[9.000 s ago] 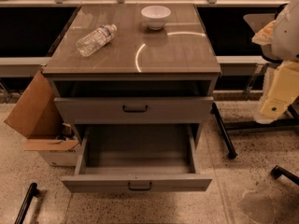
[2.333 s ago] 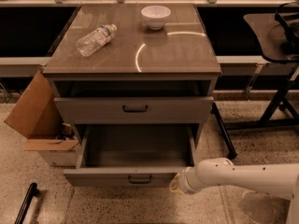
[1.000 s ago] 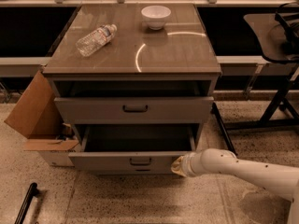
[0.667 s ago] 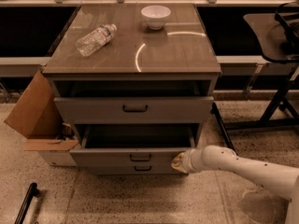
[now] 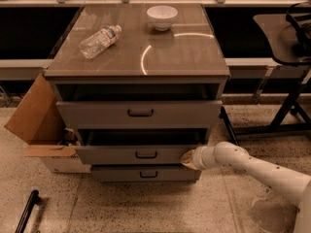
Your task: Close middle drawer
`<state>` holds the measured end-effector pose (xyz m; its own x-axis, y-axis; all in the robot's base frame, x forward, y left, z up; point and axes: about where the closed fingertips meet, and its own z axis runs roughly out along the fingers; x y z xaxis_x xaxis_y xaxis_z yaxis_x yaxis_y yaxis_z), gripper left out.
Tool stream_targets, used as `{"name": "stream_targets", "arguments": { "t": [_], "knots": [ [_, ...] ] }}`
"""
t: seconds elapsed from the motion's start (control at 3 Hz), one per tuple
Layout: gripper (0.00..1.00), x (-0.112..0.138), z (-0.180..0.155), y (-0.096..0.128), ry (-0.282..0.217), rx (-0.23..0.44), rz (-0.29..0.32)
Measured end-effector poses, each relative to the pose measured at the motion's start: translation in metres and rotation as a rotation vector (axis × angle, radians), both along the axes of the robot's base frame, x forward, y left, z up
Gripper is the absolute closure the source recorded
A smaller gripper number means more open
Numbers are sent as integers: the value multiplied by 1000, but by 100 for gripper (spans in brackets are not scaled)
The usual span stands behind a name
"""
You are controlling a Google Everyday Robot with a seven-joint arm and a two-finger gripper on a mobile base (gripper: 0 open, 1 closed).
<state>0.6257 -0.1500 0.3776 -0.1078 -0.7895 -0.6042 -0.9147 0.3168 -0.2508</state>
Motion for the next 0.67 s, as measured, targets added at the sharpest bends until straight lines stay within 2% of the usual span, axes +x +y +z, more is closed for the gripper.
{"name": "stream_targets", "arguments": {
  "t": [0.67],
  "knots": [
    [100, 31, 0, -9, 14, 4, 2]
  ]
}}
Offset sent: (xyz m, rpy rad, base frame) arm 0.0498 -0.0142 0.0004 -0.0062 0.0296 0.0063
